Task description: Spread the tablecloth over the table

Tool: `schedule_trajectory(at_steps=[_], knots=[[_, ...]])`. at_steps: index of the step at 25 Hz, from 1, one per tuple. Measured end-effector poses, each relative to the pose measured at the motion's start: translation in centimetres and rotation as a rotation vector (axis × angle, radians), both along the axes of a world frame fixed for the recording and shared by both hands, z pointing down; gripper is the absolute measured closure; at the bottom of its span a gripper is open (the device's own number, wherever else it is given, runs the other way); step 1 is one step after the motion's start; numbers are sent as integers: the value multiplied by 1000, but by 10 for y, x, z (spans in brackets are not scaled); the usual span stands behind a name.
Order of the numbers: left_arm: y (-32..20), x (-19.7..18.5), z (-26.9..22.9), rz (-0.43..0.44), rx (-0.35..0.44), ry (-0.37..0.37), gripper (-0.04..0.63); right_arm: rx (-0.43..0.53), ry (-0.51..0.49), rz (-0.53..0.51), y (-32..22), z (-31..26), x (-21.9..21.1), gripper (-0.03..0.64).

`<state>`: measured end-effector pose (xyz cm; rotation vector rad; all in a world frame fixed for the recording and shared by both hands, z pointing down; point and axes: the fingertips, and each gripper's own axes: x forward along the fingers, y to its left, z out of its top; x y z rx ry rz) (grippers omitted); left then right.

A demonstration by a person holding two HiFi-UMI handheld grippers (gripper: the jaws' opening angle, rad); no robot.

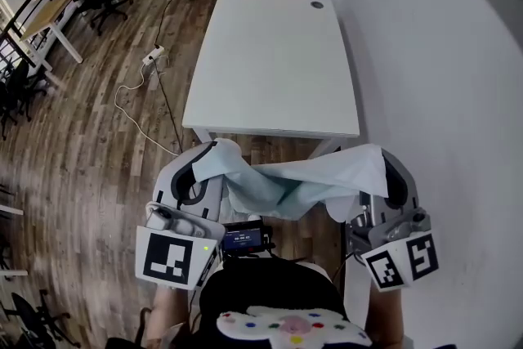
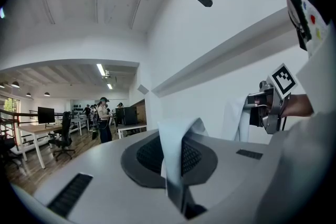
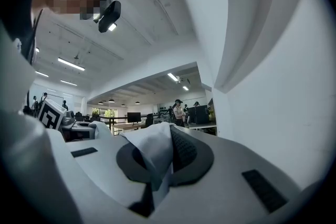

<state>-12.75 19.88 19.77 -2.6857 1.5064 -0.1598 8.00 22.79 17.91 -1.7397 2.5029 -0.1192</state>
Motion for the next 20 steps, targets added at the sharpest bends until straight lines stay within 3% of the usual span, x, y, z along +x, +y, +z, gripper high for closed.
schedule_trajectory(at_steps=[4, 12, 20], knots=[[-33, -6, 5, -6, -50, 23, 584, -23, 8, 0, -34, 5, -10, 586], [-84, -19, 20, 4, -79, 18, 584, -67, 27, 2, -86, 22, -25, 586], [-111, -14, 38, -17, -134, 7, 584, -117, 42, 9, -112, 37, -11, 586]])
